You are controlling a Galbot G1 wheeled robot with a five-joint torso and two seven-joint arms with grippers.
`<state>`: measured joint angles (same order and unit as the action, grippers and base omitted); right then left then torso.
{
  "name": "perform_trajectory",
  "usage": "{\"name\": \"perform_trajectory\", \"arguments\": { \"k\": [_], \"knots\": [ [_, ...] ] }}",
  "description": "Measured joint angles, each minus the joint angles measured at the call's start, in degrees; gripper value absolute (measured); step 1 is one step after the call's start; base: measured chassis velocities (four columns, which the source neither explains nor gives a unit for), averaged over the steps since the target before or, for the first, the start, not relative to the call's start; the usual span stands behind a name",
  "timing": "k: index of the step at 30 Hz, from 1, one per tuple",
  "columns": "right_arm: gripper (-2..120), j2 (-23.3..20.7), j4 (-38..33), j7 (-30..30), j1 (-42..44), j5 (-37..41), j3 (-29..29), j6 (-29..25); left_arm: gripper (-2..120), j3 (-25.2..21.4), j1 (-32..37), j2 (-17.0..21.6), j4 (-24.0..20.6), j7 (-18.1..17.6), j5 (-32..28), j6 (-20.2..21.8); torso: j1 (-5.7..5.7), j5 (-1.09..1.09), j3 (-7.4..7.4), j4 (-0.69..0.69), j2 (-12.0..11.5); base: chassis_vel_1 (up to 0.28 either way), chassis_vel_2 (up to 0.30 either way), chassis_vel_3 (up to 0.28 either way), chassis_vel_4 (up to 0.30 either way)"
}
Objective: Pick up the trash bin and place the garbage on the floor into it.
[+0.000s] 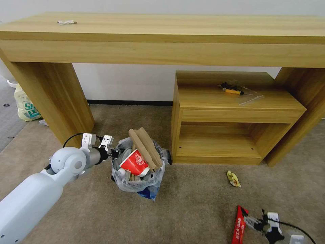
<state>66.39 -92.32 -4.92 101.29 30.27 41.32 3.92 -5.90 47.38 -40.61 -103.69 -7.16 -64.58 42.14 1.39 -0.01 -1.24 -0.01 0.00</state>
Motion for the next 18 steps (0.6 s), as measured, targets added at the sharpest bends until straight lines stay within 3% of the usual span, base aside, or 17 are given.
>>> {"name": "perform_trajectory", "arguments": {
  "k": [12,18],
  "knots": [
    [98,-0.1,3.8,1.1,-2.6,0.5,-2.9,2.4,0,0.4,0.2,0.0,-0.3,-0.7,-0.1,0.0,0.0,-0.01,0.0,0.02,0.0,0.0,0.0,0.0,0.0],
    [84,1.2,4.8,3.2,-4.4,0.6,-4.5,4.2,0,0.4,0.4,0.0,-0.4,-0.7,-0.2,0.0,0.0,-0.01,0.0,0.01,0.0,0.0,0.0,0.0,0.0]
  ]
}}
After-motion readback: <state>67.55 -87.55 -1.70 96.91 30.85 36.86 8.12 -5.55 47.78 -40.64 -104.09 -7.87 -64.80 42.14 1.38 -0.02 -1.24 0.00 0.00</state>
